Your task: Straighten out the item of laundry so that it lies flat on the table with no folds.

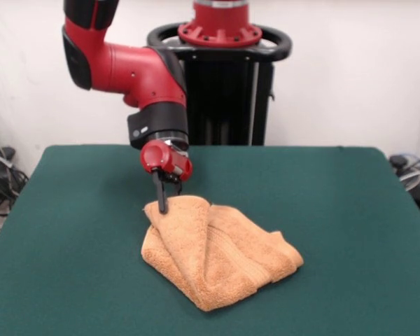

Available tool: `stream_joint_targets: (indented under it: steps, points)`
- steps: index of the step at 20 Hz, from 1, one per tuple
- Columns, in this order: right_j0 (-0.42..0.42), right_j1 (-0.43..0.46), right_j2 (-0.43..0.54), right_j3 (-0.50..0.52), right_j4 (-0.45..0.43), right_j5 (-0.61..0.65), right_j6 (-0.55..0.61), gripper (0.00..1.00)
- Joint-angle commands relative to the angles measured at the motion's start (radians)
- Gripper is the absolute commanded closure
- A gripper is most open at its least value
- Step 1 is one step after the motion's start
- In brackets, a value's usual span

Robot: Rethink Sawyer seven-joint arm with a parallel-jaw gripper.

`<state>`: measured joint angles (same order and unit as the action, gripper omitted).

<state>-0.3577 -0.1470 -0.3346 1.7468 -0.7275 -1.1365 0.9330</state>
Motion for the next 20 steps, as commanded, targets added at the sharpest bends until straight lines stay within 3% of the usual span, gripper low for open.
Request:
stream_joint_targets:
  steps: [1, 12, 13, 20]
  points:
    - [0.035, -0.018, 0.162, -0.123, 0.022, 0.127, 0.259, 0.00]
    - [0.031, -0.034, 0.171, -0.115, 0.034, 0.151, 0.243, 0.00]
    - [0.027, -0.038, 0.177, -0.117, 0.021, 0.158, 0.250, 1.00]
    - [0.014, -0.053, 0.195, -0.121, -0.010, 0.184, 0.287, 1.00]
